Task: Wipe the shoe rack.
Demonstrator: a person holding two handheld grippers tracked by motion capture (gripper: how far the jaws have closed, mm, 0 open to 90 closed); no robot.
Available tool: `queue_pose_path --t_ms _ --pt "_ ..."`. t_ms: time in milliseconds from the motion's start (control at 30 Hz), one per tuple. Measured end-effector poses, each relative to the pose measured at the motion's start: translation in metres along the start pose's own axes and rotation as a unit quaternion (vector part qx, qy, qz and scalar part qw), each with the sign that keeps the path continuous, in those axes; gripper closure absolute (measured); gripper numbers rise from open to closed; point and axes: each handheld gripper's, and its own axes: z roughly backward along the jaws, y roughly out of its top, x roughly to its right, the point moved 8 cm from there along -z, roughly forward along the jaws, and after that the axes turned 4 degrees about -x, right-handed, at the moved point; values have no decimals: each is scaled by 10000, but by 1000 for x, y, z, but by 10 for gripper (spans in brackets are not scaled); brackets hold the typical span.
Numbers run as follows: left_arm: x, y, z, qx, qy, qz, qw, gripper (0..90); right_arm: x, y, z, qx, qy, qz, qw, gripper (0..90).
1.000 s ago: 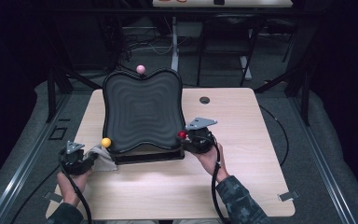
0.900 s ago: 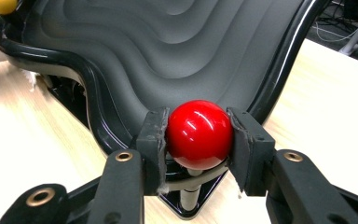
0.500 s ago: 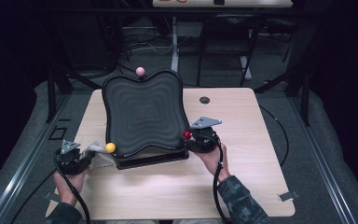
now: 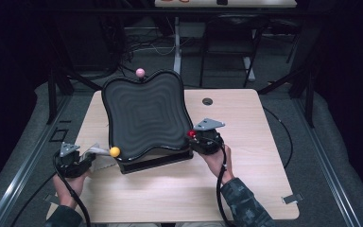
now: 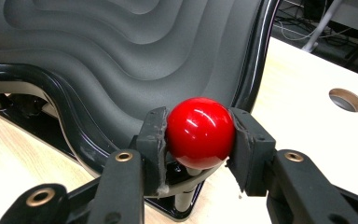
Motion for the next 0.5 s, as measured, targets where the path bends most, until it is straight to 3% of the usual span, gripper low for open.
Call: queue_pose_path --t_ms 133,267,300,367,500 --pt "-1 0 1 28 -2 18 10000 835 3 -1 1 -42 44 102 9999 600" --pt "-3 1 3 64 -8 52 10000 835 15 -4 5 -140 75 163 9997 599" --pt "-3 1 3 88 4 66 9999 835 15 -3 5 -21 393 179 9991 599" --pt "-3 2 4 94 -12 73 9999 833 22 -5 8 -188 151 132 9996 596" --pt "-2 3 3 105 -18 65 9999 830 20 -2 7 -117 16 -28 9999 521"
